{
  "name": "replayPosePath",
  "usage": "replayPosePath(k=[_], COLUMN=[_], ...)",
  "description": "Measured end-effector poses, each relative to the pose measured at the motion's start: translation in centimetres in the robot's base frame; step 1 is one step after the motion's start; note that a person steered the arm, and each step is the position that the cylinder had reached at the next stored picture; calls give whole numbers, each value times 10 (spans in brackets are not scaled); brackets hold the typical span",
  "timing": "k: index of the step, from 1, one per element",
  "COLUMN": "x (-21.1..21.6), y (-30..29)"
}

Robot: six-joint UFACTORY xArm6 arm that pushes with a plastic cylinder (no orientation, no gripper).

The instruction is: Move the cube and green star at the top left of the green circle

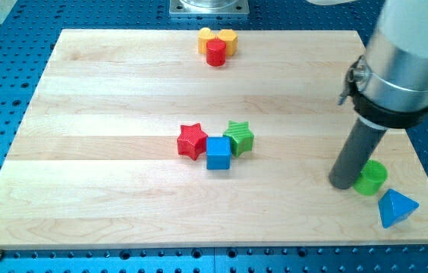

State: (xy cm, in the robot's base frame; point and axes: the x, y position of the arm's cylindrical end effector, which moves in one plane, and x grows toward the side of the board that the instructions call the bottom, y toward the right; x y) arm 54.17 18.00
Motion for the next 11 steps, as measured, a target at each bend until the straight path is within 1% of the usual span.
replayPosePath(k=[2, 3, 4, 5, 6, 7, 8, 9, 10, 11], x=[0, 21, 18, -32, -50, -88, -92, -87, -87, -80], y=[22, -38, -142, -215, -205, -167, -120, -78, -68, -9])
